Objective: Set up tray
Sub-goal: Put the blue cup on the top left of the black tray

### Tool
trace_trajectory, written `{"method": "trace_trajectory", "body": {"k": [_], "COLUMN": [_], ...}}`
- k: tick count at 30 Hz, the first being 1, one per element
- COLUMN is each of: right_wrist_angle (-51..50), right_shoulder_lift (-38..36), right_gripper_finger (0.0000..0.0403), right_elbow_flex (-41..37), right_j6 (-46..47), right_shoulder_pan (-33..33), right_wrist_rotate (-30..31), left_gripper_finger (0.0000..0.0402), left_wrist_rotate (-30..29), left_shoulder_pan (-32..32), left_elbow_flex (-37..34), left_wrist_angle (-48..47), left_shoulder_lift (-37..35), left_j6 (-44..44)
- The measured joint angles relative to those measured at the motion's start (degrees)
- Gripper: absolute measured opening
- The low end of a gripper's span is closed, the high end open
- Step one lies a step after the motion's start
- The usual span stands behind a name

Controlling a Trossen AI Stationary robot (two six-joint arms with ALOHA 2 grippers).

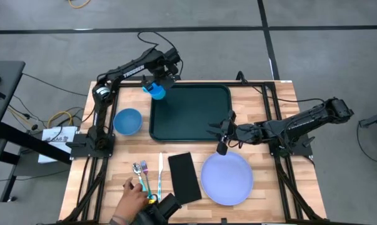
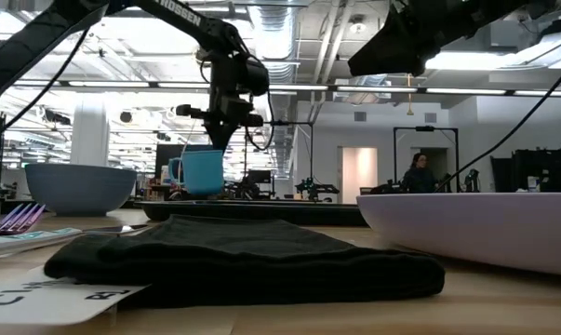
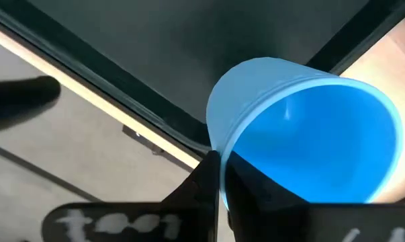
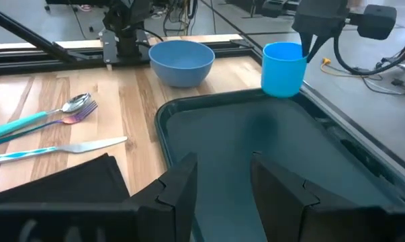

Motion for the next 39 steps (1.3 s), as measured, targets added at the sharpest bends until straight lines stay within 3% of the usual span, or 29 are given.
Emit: {"method": "trace_trajectory", "body": {"k": [10,18,39], "right_wrist_angle": [-1.5,-1.4,-1.4], "right_shoulder_lift": [0.0,0.0,0.9], "right_gripper_finger": [0.0127,0.0127,0.0127], "right_elbow_flex": [0.0,0.0,0.0], "right_j6": [1.1,1.1,1.2], "right_shoulder_pan": [0.0,0.0,0.0], "right_wrist_rotate": [0.0,0.0,0.1], "left_gripper_finger": [0.0000,0.0000,0.0000], "left_wrist_rotate": [2.7,0.7,2.6], "left_shoulder_pan": [-1.7,-1.6,-1.9], "left_elbow_flex": [0.0,-0.8,-1.6], "left_wrist_angle": [2.8,2.6,4.1], "left_shoulder_lift": [0.0,0.0,-0.1], "left_j6": [4.9,5.7,5.3]}}
